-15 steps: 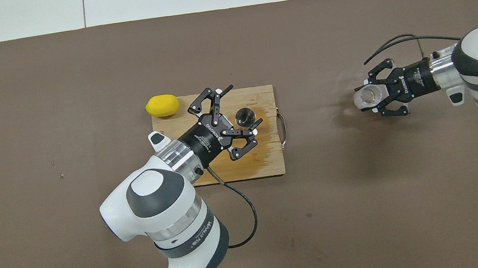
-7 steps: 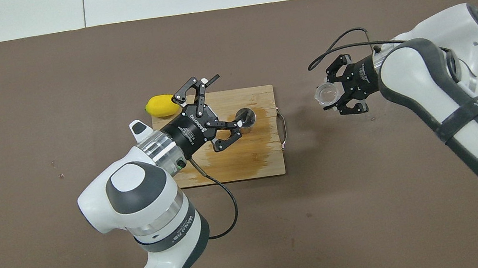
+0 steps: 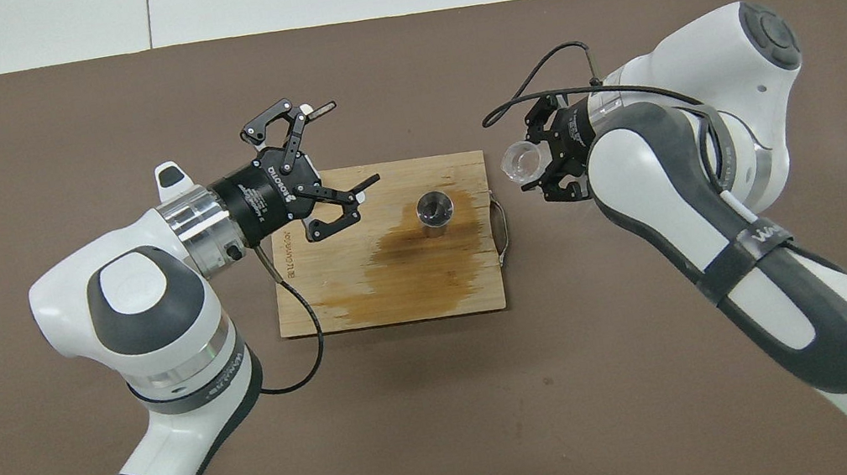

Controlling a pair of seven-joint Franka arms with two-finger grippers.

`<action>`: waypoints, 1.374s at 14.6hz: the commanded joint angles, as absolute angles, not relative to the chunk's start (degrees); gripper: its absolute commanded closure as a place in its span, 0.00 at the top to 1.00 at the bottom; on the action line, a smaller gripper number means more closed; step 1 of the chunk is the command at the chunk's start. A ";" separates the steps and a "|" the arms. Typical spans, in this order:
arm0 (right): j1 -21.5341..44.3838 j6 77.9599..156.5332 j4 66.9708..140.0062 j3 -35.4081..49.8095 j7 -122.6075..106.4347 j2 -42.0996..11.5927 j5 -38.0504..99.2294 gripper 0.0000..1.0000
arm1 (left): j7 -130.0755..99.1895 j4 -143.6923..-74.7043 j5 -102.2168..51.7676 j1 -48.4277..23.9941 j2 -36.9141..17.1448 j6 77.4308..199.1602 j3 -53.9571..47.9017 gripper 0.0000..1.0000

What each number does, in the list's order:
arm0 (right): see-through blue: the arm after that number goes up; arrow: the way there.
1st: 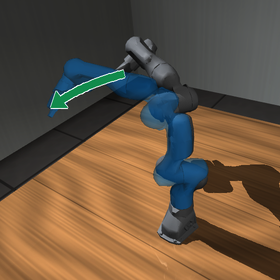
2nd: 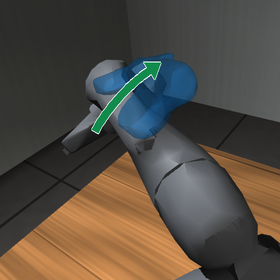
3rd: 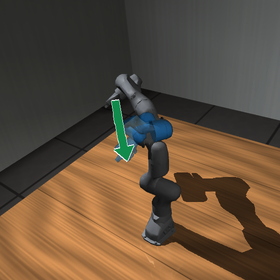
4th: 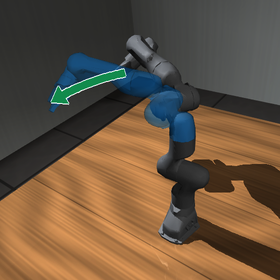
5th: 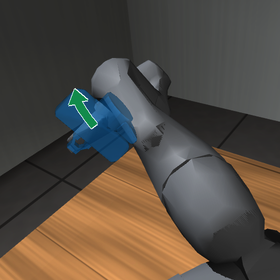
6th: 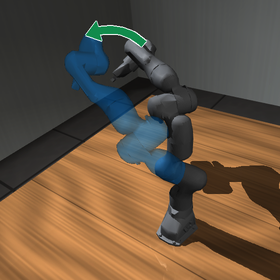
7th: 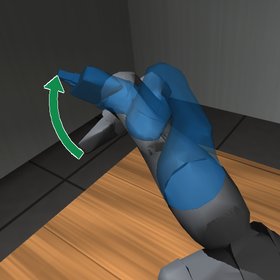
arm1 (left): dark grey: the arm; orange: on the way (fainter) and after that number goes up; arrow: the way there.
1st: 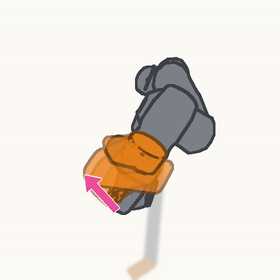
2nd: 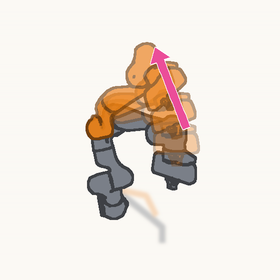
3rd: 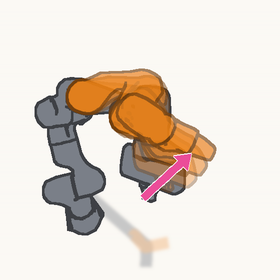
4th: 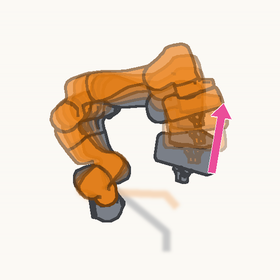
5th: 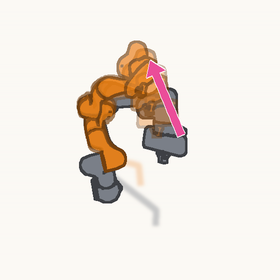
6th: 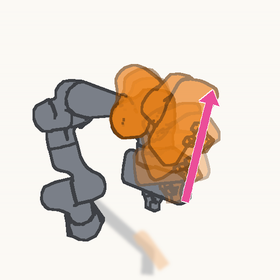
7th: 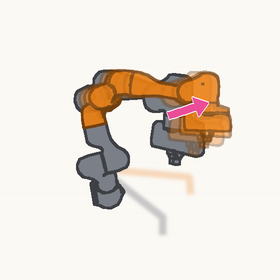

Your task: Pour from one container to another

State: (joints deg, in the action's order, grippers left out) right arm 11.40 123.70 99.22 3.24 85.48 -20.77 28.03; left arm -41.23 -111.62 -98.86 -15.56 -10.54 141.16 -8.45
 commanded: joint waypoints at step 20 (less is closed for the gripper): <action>23.29 124.10 94.04 3.16 95.10 -21.97 3.52 0.32 | -17.55 -101.43 -12.84 3.50 -9.14 118.13 -7.56 1.00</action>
State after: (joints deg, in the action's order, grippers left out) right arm 22.74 123.88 95.27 3.23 93.75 -21.26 6.17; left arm -27.37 -101.40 -14.44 -0.17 -10.18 120.74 -7.49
